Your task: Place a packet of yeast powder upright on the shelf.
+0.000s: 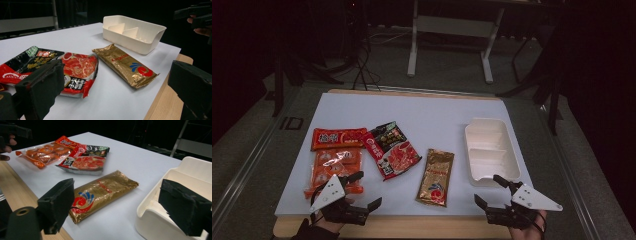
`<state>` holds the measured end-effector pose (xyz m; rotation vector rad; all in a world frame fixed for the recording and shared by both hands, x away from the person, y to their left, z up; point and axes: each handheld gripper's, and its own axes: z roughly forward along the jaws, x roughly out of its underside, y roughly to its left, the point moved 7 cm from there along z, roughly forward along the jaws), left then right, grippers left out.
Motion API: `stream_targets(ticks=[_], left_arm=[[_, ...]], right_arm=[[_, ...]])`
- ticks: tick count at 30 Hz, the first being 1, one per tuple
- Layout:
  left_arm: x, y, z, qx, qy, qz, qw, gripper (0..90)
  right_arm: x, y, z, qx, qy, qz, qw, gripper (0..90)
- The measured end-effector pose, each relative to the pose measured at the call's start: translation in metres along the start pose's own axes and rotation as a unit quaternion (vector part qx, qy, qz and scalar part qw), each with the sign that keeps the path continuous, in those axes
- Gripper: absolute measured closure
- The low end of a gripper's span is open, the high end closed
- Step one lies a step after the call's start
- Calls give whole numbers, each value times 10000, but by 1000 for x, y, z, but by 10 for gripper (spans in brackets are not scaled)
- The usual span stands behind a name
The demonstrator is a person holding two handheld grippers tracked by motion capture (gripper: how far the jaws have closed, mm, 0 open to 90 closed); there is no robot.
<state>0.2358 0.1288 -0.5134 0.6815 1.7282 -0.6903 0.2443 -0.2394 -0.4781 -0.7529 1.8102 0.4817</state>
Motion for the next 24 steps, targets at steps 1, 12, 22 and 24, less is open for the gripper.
stream_targets(ticks=[1, 12, 22, 24], left_arm=[[0, 0, 0, -2, 0, 3, 10000, 13], [-1, 0, 1, -68, 6, 27, 10000, 13], [2, -1, 4, -52, 64, 17, 10000, 13], [4, 1, 3, -65, 93, 18, 9999, 13]], right_arm=[[-1, 0, 0, -17, -42, -9, 10000, 131], [0, -3, -3, 95, 35, 67, 9999, 114], [-5, 10, -3, -206, 185, 74, 9996, 116], [-9, 14, -3, -208, 168, 34, 9996, 116]])
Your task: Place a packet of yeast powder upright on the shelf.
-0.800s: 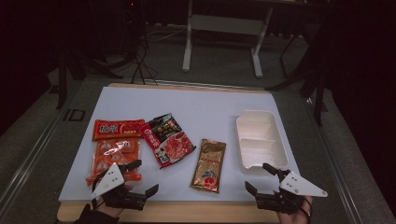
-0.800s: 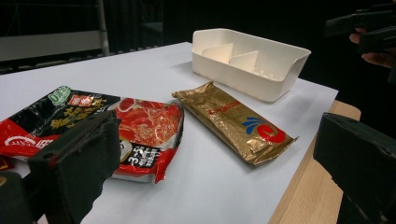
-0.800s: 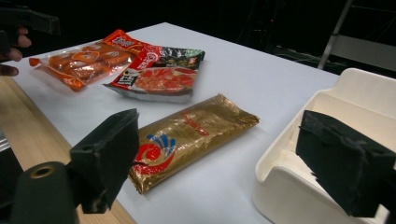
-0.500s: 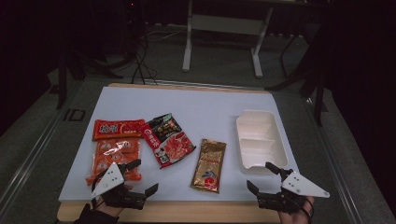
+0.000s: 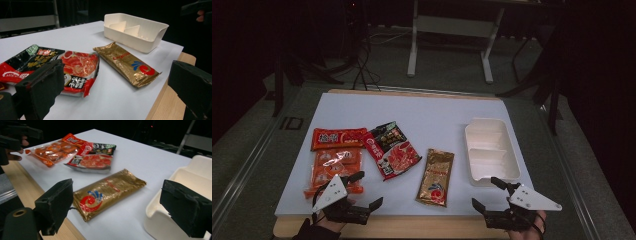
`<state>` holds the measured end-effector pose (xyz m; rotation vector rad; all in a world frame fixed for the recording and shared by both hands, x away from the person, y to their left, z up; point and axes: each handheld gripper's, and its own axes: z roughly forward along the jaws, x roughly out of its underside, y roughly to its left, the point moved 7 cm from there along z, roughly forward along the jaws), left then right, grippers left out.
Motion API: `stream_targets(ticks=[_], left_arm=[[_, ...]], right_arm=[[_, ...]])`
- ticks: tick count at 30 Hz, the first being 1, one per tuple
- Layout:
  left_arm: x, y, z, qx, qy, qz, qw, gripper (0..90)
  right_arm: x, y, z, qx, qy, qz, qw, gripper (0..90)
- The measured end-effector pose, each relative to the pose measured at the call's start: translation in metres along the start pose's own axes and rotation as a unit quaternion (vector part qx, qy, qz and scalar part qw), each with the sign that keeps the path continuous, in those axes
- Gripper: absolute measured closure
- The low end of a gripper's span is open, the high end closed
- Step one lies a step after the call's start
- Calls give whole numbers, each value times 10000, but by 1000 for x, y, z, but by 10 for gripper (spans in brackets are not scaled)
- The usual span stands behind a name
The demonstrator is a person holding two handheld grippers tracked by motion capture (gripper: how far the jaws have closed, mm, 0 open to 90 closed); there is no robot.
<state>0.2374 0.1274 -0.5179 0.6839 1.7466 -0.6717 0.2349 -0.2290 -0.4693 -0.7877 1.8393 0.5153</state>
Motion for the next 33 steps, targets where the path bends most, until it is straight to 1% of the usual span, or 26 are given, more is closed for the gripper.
stream_targets(ticks=[2, 4, 5, 7, 8, 9, 11, 13, 16, 19, 21, 25, 27, 31, 33], left_arm=[[0, 2, -1, -12, -24, -46, 10000, 13], [-2, 3, -3, -1, -86, -120, 9999, 13], [-1, 3, -3, 4, -88, -129, 9999, 13], [0, 3, -2, 8, -45, -109, 9999, 13], [1, 3, -2, 15, -30, -97, 9999, 13], [1, 4, -1, -1, -21, -77, 10000, 13], [1, 4, 0, 31, -31, -117, 9999, 13], [1, 3, 1, 49, -23, -108, 9999, 13], [2, 1, 3, 70, 0, -46, 10000, 13], [2, 0, 4, 85, 3, -38, 10000, 13], [3, 1, 4, 105, -2, -97, 9999, 13], [2, 2, 3, 101, -34, -121, 9999, 13], [2, 1, 3, 106, -27, -104, 9999, 13], [3, -1, 4, 129, 17, -86, 9999, 13], [3, -1, 4, 120, 12, -85, 9999, 13]], right_arm=[[-5, 3, 0, -8, -9, -85, 10000, 115], [-9, 7, 0, -80, 21, -93, 9999, 116], [-11, 8, 1, -45, 37, -110, 9999, 115], [-14, 9, 2, -75, 58, -155, 9998, 116], [-16, 9, 2, -27, 31, -214, 9998, 115], [-18, 10, 2, -29, 26, -235, 9997, 115], [-23, 9, 2, -26, -21, -206, 9998, 115], [-27, 9, 3, -24, 1, -234, 9997, 115], [-37, 7, 6, 45, -72, -371, 9993, 115], [-49, 4, 9, 97, -149, -416, 9990, 115], [-57, 3, 12, 58, -205, -410, 9989, 116], [-69, 5, 17, -101, -272, -431, 9986, 117], [-73, 5, 22, -61, -264, -532, 9982, 117], [-78, 5, 31, -115, -321, -619, 9975, 117], [-80, 2, 35, -143, -321, -540, 9979, 117]])
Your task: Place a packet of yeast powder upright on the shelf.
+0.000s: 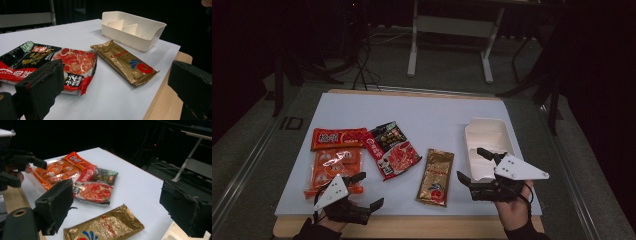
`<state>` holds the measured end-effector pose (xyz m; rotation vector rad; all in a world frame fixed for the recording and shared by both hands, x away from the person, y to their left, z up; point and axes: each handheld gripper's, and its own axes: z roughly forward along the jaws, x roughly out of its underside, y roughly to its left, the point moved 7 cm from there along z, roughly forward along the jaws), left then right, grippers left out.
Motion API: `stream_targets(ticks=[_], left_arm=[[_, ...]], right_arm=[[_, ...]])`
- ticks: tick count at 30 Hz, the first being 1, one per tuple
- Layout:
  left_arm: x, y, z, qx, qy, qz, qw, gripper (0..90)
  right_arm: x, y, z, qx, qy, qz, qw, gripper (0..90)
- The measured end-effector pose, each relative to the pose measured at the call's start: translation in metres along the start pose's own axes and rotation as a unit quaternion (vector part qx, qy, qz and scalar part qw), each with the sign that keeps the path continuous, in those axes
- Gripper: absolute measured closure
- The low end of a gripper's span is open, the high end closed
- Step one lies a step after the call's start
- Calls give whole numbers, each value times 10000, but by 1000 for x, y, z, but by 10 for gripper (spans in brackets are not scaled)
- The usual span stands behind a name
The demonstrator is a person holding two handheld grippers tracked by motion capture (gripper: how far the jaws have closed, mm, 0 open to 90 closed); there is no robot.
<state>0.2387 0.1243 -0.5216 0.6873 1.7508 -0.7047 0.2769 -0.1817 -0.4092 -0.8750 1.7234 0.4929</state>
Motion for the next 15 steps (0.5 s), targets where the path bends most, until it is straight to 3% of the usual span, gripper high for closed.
stream_targets(ticks=[4, 10, 14, 15], left_arm=[[0, 0, -1, -16, -22, -14, 10000, 13], [-1, 0, -1, -7, -37, -22, 10000, 13], [-1, -1, 0, 16, -40, -22, 10000, 13], [-1, -1, 0, 17, -35, -14, 10000, 13]], right_arm=[[-1, -6, 9, -60, -14, 28, 10000, 117], [-1, -15, 24, 142, 196, -15, 9997, 115], [-1, -22, 36, 396, 299, 161, 9986, 101], [-1, -23, 39, 332, 305, 245, 9987, 101]])
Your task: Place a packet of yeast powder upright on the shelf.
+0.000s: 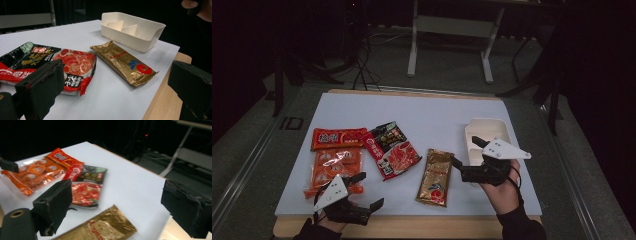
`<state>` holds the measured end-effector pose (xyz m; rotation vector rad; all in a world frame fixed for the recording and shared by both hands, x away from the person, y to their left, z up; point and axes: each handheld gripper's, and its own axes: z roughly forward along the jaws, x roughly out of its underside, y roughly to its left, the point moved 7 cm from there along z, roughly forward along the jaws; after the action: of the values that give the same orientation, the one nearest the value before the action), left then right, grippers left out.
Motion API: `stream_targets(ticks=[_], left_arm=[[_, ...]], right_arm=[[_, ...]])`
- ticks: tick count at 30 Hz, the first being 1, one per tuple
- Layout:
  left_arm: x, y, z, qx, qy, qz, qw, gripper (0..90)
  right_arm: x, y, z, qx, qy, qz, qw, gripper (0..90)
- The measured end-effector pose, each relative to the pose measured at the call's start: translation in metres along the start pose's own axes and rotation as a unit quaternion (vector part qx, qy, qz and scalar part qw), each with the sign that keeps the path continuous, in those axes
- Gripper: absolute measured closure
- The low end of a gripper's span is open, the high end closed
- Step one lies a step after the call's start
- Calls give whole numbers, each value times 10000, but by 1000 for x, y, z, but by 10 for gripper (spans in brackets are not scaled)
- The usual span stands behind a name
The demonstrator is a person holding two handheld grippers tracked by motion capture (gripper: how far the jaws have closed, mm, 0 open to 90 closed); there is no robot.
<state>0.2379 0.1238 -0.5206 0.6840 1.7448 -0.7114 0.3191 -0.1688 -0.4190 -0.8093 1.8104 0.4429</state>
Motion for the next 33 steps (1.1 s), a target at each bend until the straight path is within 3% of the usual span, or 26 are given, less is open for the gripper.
stream_targets(ticks=[2, 7, 14, 22, 27, 33], left_arm=[[0, 0, 0, -2, 6, 0, 10000, 13], [0, 0, 0, 7, 15, -4, 10000, 13], [1, 0, 0, 32, 39, -1, 10000, 13], [2, 0, 1, 51, 98, -12, 9999, 13], [2, 0, 1, 52, 110, -10, 9999, 13], [2, -1, 1, 59, 124, -1, 9999, 13]], right_arm=[[1, -5, 7, 103, 77, 147, 9998, 101], [9, -11, 26, 83, 413, 314, 9986, 103], [26, -15, 53, 29, 935, 467, 9945, 105], [45, -19, 81, 91, 1570, 589, 9858, 139], [51, -23, 93, 206, 1742, 727, 9818, 169], [63, -28, 107, 290, 1979, 1134, 9732, 186]])
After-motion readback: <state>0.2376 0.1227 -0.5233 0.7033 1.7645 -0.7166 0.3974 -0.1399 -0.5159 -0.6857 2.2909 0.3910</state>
